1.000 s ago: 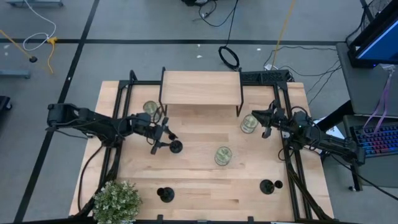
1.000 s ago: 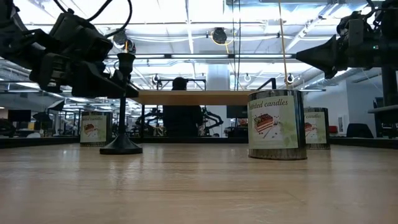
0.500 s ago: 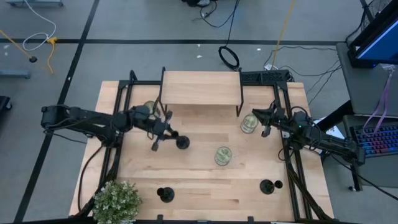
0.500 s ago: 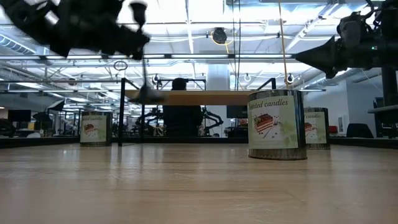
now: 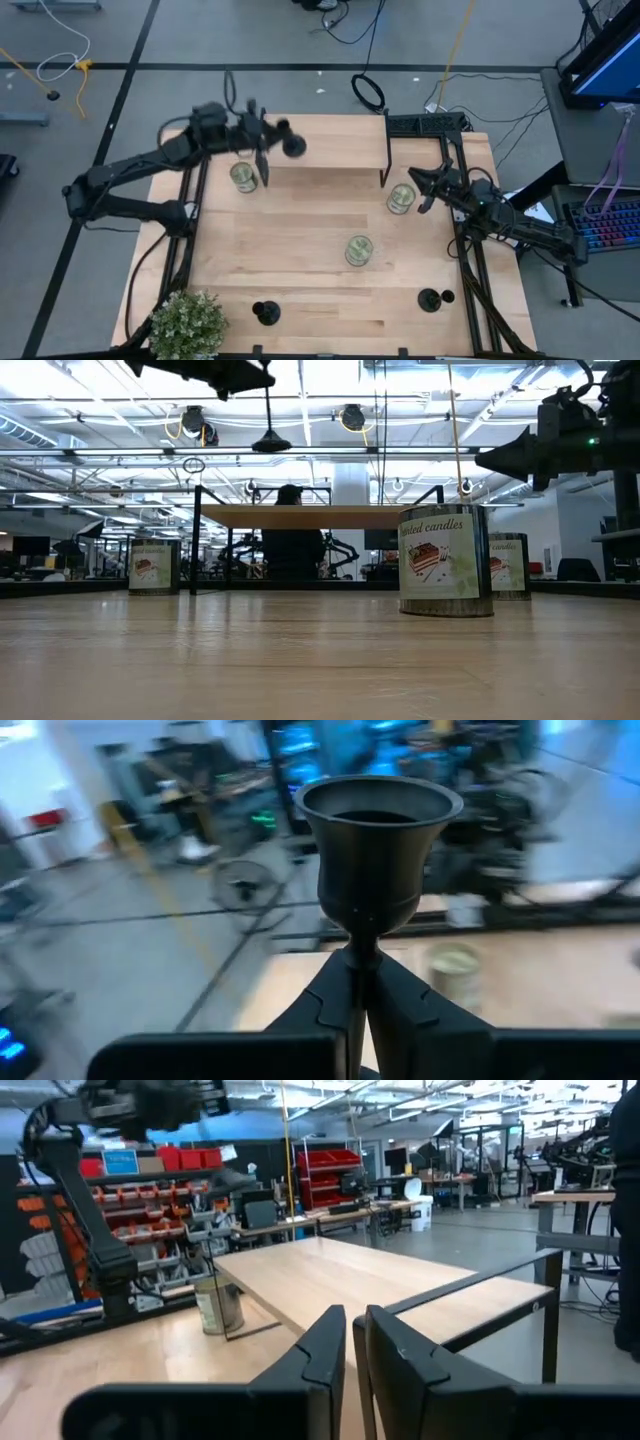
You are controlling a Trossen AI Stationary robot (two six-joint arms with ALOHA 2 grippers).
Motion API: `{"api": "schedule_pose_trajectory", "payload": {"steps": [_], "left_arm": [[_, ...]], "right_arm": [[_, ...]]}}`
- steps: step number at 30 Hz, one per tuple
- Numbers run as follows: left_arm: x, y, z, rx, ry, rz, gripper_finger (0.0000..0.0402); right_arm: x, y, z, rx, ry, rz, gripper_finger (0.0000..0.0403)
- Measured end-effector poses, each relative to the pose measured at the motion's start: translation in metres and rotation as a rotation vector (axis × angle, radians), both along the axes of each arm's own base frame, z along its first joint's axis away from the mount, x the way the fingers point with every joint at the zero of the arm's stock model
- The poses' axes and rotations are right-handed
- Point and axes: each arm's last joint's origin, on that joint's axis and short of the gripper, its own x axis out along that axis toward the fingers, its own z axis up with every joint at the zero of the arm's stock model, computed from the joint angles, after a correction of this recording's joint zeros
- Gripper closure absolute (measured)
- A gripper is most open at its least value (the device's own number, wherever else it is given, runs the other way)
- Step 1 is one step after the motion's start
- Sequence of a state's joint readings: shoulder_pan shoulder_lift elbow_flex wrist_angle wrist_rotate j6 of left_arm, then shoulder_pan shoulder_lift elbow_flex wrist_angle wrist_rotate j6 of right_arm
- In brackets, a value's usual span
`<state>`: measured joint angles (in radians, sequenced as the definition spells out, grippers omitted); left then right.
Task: Pick & Place candle stick holders
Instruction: Put the top black candle holder on the shelf
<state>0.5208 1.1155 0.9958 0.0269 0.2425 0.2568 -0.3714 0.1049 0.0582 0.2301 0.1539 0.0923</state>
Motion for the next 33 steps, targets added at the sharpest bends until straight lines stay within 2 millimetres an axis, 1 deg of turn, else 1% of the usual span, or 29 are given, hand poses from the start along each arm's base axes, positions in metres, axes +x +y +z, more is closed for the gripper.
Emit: {"api": "schedule_pose_trajectory", "payload": {"steps": [4,7,11,15,19,22,29,33], "left_arm": [[-0.01,0.033,-0.01,-0.103,0.012,0.119,0.0387],[-0.013,0.053,-0.015,-0.132,-0.013,0.188,0.0387],[-0.011,0.077,-0.031,-0.175,0.012,0.252,0.0387],[-0.007,0.095,-0.044,-0.193,0.012,0.288,0.0387],[-0.005,0.105,-0.054,-0.227,0.026,0.312,0.0387],[-0.01,0.11,-0.054,-0.235,0.018,0.336,0.0387],[-0.021,0.118,-0.058,-0.316,0.019,0.394,0.0387],[-0.022,0.118,-0.061,-0.338,0.045,0.402,0.0387]], "right_arm": [[0.002,-0.001,-0.002,0.005,0.024,0.0,0.0335],[0.004,-0.002,-0.005,0.035,0.042,0.005,0.0307],[0.008,-0.002,-0.004,0.035,0.043,0.03,0.0267],[0.01,-0.003,0.006,-0.023,-0.044,0.045,0.024],[0.012,-0.001,0.013,-0.054,-0.115,0.116,0.0229],[0.013,-0.001,0.016,-0.051,-0.147,0.137,0.023],[0.016,-0.002,0.014,-0.027,-0.139,0.138,0.0233],[0.016,-0.002,0.014,-0.064,-0.121,0.13,0.0233]]}}
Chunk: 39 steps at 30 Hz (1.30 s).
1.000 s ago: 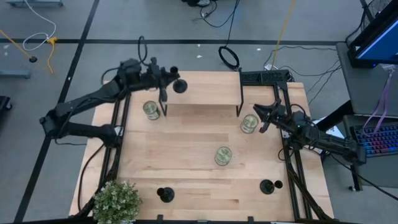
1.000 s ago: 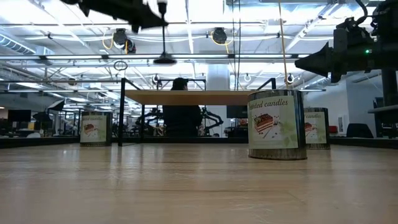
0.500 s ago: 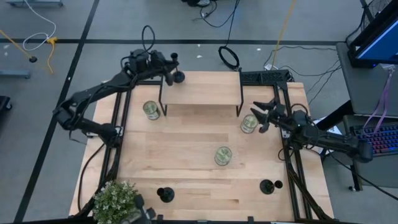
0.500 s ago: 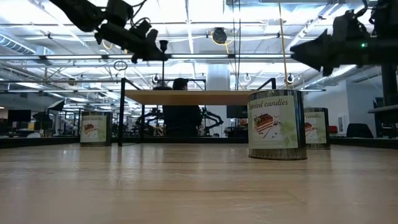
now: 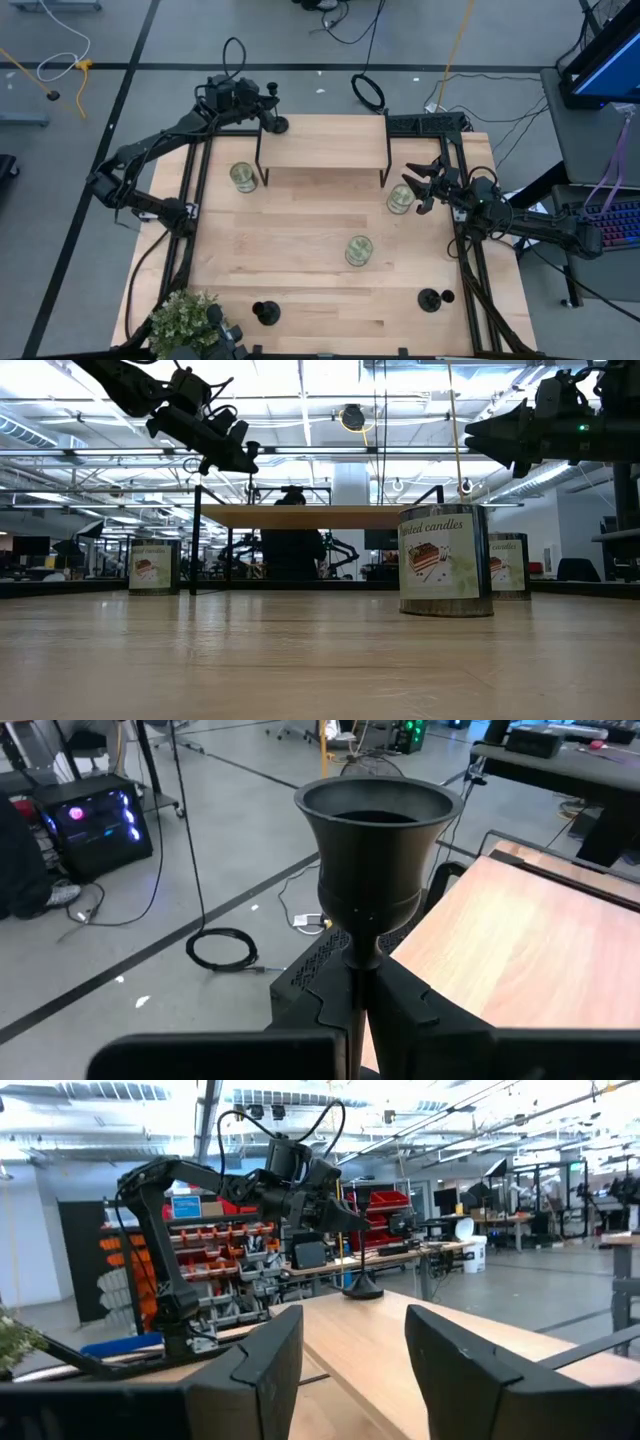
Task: Pick & Place candle stick holders
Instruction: Put the top black candle holder on the shelf, then put the left black candle holder on the shelf
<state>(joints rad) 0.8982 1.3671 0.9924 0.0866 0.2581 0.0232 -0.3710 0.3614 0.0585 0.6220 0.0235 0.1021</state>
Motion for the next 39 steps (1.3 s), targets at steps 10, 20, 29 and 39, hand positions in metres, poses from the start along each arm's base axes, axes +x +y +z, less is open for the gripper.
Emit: {"api": "schedule_pose_trajectory", "payload": {"steps": [10,20,29,39], "left_arm": [[0.001,-0.001,-0.001,0.001,0.014,0.04,0.0358],[0.003,-0.003,-0.004,-0.018,0.041,0.054,0.0345],[0.007,-0.007,-0.005,-0.023,0.049,0.037,0.0262],[0.004,-0.013,-0.01,-0.033,0.154,0.056,0.0185]], "right_arm": [[0.002,0.004,-0.003,-0.048,0.054,0.158,0.0234],[0.002,0.018,-0.003,-0.137,0.075,0.608,0.0229],[-0.001,0.024,-0.002,-0.113,0.081,0.864,0.0173],[-0.012,0.035,0.01,-0.101,0.088,1.253,0.0166]]}}
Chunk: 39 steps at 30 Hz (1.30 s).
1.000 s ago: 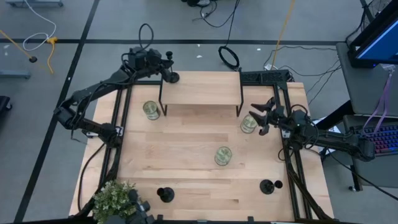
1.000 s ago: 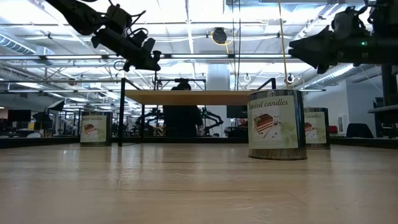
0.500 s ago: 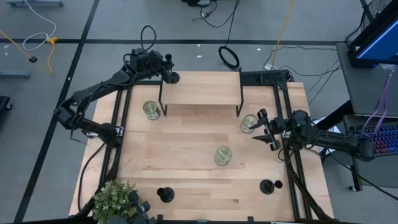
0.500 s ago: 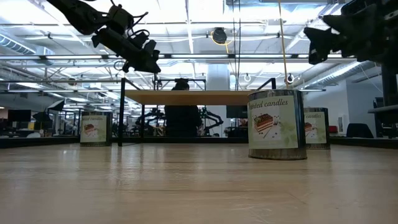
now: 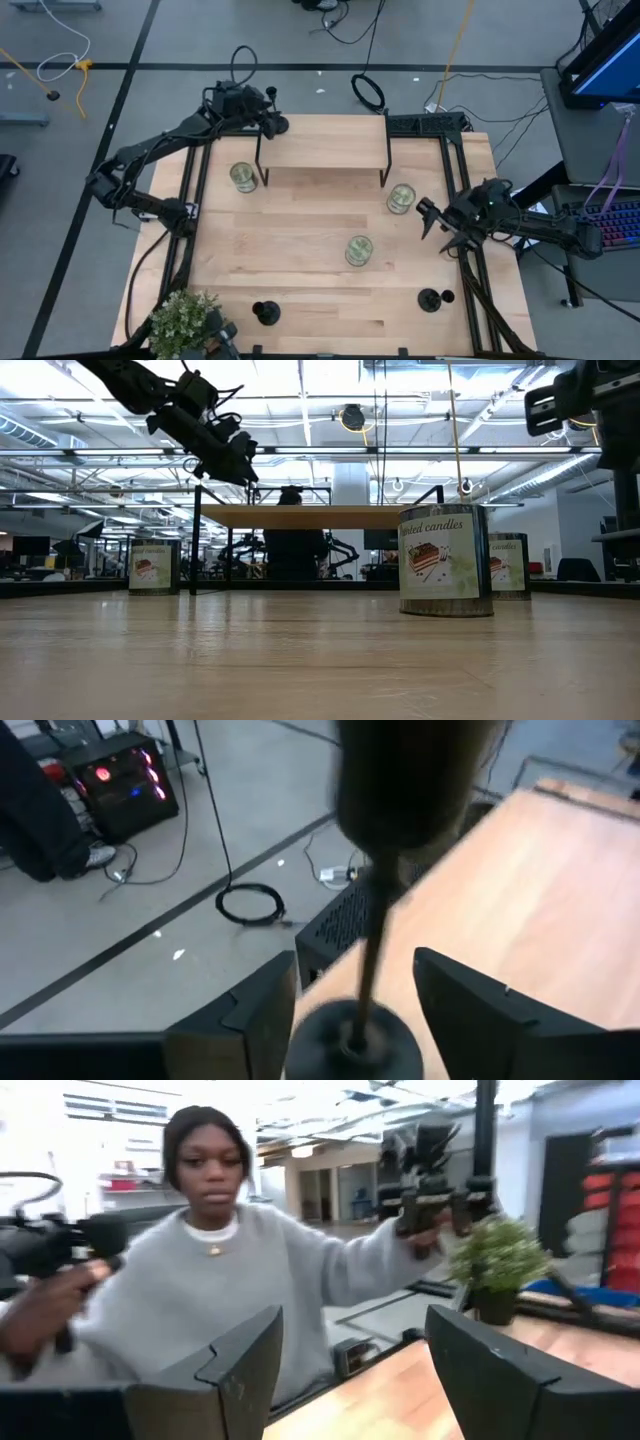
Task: Pick & Place candle stick holders
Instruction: Put the left black candle holder on the shelf
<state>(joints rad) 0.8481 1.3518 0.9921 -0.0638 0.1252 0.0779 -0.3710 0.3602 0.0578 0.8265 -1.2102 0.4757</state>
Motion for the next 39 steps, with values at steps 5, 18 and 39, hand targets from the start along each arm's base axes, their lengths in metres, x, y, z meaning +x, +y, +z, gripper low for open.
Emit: {"api": "schedule_pose_trajectory", "payload": {"steps": [5,18,39], "left_arm": [[-0.002,-0.013,0.01,0.021,0.009,-0.005,0.016],[-0.02,-0.084,0.033,-0.058,0.098,-0.165,0.0144],[0.0,-0.275,-0.072,-0.354,0.336,-1.117,0.0144]], "right_arm": [[0.0,0.002,0.0,0.003,0.003,0.015,0.0171],[0.002,0.014,-0.003,-0.027,-0.002,0.161,0.0176],[0.015,0.002,-0.022,-0.116,-0.022,-0.272,0.0174]]}}
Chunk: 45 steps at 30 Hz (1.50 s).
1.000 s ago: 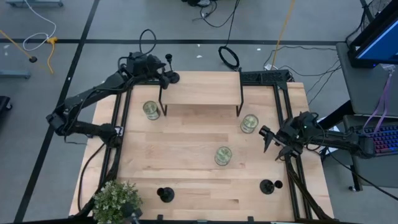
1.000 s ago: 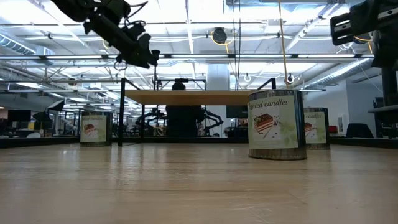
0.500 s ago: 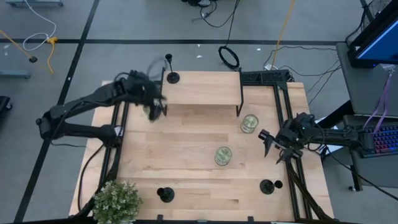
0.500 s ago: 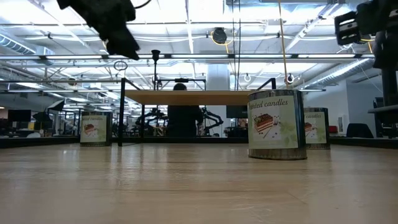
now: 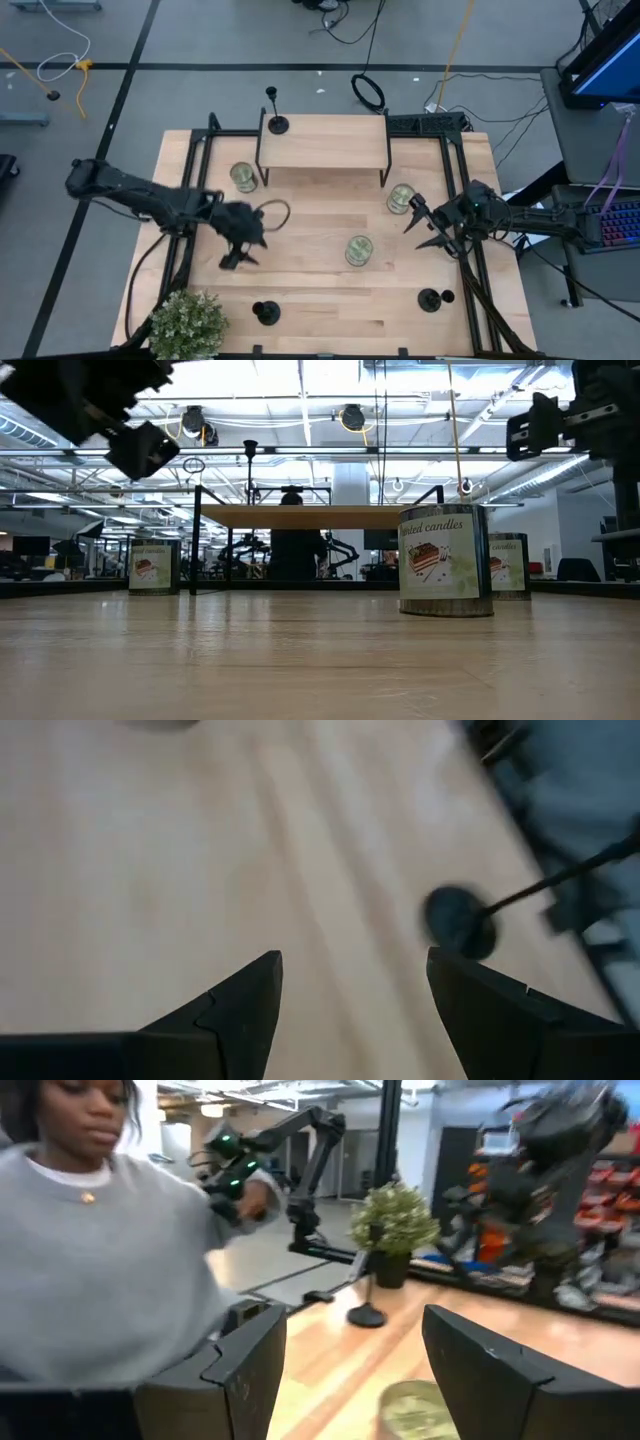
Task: Pick & Place candle stick holders
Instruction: Put the left black candle holder on the shelf
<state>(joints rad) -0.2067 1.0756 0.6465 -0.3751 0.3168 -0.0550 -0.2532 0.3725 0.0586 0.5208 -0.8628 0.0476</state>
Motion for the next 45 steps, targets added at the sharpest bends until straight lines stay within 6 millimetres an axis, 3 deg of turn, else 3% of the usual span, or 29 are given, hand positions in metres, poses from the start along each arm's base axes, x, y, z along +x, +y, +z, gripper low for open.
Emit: {"api": "schedule_pose_trajectory", "payload": {"steps": [10,16,23,29,33,39,45], "left_arm": [[-0.019,-0.048,-0.054,-0.131,-0.133,-0.063,0.0144],[-0.023,-0.067,-0.068,-0.166,-0.152,-0.104,0.0144],[-0.015,-0.088,-0.075,-0.153,-0.308,-0.154,0.0144],[-0.008,-0.094,-0.083,-0.141,-0.386,-0.156,0.0149],[-0.007,-0.098,-0.083,-0.153,-0.424,-0.198,0.0187],[-0.004,-0.103,-0.076,-0.211,-0.43,-0.243,0.0273],[0.004,-0.104,-0.067,-0.162,-0.517,-0.278,0.0342]], "right_arm": [[0.001,-0.006,-0.007,-0.013,0.058,-0.049,0.0174],[0.001,-0.006,-0.011,-0.068,0.056,-0.057,0.0174],[0.001,-0.006,-0.011,-0.079,0.048,-0.057,0.0174],[0.001,-0.006,-0.011,-0.081,0.042,-0.058,0.0174],[0.001,-0.006,-0.011,-0.081,0.042,-0.057,0.0174],[0.001,-0.006,-0.011,-0.081,0.041,-0.057,0.0174],[0.001,-0.006,-0.011,-0.081,0.042,-0.057,0.0174]]}}
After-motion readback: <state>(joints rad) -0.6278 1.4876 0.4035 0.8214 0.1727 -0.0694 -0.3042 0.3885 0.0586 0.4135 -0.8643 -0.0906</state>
